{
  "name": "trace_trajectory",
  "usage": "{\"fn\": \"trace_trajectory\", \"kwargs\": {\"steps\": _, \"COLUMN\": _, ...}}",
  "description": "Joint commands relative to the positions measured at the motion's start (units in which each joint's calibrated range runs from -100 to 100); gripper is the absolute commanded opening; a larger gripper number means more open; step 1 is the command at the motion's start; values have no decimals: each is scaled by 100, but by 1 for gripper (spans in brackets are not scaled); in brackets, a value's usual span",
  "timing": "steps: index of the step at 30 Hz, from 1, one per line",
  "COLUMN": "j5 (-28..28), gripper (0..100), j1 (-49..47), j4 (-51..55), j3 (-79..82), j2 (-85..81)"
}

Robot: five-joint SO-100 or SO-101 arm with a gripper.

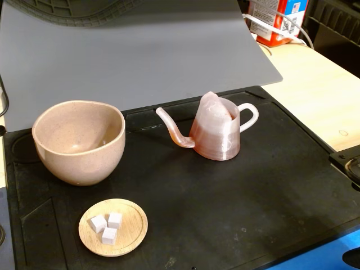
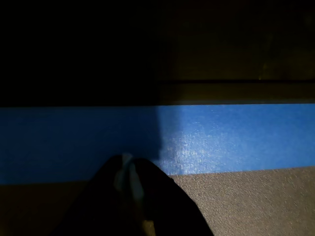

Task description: Pick up a kettle and pour liquid into a cup.

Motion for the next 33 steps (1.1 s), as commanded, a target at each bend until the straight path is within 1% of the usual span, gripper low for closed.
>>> {"fn": "trace_trajectory", "kwargs": {"steps": 1, "j5": 19, "gripper": 1, "j1": -19, "j4": 25, "j3": 10, "j2": 32}}
{"fn": "trace_trajectory", "kwargs": {"steps": 33, "j5": 19, "gripper": 1, "j1": -34, "j4": 8, "j3": 10, "j2": 66}}
